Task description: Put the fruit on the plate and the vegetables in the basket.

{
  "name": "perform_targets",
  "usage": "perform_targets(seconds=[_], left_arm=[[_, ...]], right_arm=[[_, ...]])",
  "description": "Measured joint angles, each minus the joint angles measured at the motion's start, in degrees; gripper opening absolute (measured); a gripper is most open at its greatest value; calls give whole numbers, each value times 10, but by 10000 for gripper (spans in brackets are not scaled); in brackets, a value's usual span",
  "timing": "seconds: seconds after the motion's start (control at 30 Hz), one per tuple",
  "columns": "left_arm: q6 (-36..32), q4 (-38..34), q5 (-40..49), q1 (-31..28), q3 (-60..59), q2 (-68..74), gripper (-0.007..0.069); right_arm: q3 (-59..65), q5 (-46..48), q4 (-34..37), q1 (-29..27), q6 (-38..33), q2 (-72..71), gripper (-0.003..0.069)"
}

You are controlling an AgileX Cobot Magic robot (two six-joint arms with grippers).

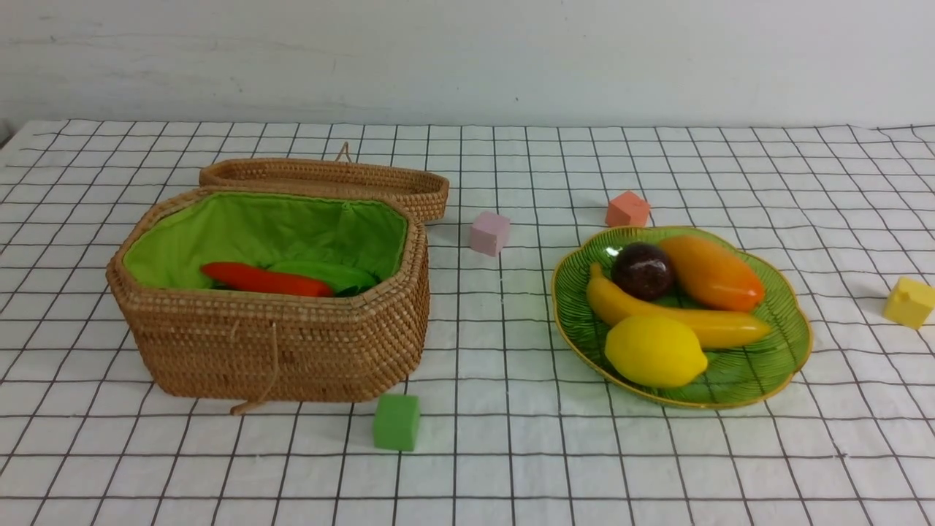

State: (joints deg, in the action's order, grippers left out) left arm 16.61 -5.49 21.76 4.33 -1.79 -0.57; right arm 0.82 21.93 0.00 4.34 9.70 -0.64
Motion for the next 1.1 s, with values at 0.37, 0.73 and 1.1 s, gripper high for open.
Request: perform_targets(seconds=[0.37, 0.73, 1.1], left_arm=[[0, 1, 0, 0, 0, 0, -8], [0, 1, 0, 0, 0, 0, 0], [0, 1, 0, 0, 0, 0, 8]], right_arm=[[0, 0, 0, 0, 0, 0, 67], [0, 0, 0, 0, 0, 0, 85], [0, 0, 0, 0, 0, 0, 93]])
